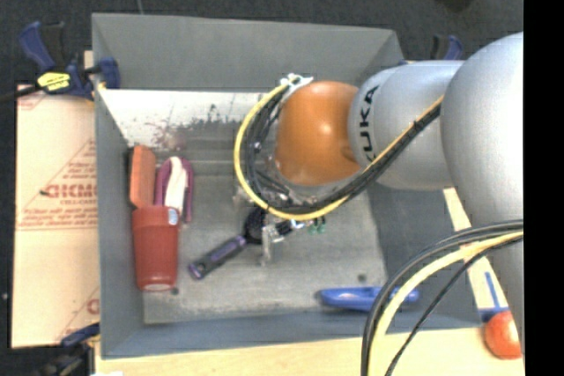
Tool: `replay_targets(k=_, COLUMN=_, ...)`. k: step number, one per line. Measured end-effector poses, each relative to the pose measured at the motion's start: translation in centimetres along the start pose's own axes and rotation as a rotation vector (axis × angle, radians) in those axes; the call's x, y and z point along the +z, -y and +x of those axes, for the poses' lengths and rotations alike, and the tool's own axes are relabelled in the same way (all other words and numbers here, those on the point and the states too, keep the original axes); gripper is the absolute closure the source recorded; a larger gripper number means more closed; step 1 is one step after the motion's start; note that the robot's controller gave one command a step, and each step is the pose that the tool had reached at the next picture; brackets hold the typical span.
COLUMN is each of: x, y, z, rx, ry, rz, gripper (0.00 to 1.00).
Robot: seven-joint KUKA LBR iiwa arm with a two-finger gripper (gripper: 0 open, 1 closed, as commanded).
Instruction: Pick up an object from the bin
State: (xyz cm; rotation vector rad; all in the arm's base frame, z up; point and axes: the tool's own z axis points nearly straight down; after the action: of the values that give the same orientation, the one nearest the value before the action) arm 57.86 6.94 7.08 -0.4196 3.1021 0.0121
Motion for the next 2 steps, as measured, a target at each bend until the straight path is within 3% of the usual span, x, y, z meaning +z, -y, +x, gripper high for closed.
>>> replay_targets(k=1, x=-0.06, y=-0.23, z=-2.52, rx=-0.228, ry=-0.001, rz=0.004, gripper=1.0)
replay_targets(k=2, x=-0.06, y=-0.23, z=-2.52, rx=-0.227, ry=-0.001, rz=0.003, gripper=1.0)
